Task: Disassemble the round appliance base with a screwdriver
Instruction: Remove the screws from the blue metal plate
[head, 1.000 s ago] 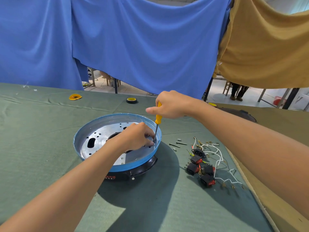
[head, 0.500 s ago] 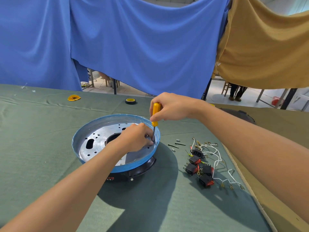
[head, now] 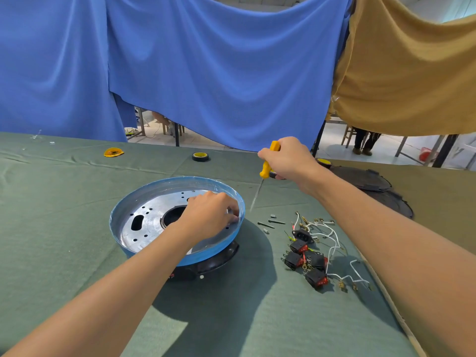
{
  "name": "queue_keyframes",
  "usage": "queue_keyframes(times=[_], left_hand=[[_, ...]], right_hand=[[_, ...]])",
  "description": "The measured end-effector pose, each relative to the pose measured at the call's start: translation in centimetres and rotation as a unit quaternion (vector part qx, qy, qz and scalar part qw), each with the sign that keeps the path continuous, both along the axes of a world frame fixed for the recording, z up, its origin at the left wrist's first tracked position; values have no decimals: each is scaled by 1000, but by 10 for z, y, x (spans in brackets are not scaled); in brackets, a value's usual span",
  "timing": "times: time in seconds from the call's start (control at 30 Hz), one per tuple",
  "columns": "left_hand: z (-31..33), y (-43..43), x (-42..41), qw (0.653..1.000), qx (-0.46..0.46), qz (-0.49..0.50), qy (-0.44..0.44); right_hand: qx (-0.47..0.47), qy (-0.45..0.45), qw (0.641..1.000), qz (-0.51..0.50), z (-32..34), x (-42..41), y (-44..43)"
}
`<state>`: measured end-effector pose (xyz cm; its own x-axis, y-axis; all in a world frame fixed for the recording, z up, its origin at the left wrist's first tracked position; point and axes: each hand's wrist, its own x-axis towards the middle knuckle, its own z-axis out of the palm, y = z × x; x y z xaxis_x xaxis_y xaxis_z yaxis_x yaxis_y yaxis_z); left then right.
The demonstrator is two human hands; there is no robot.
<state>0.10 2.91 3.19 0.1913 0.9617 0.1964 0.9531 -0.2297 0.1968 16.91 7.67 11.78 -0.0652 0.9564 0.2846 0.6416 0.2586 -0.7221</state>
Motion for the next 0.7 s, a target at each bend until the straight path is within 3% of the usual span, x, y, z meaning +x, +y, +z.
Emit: queue_keyframes(times=[0.13, 0.3, 0.7], left_hand=[[-1, 1, 0, 1000, 6, 4, 3], [4, 2, -2, 999, -28, -13, -18], [0, 1, 1, 999, 22, -11, 31]], right_hand=[[-104, 49, 992, 59, -20, -2, -1], [-187, -30, 975, 118, -56, -10, -9], [-244, 88, 960, 107, -74, -17, -14]])
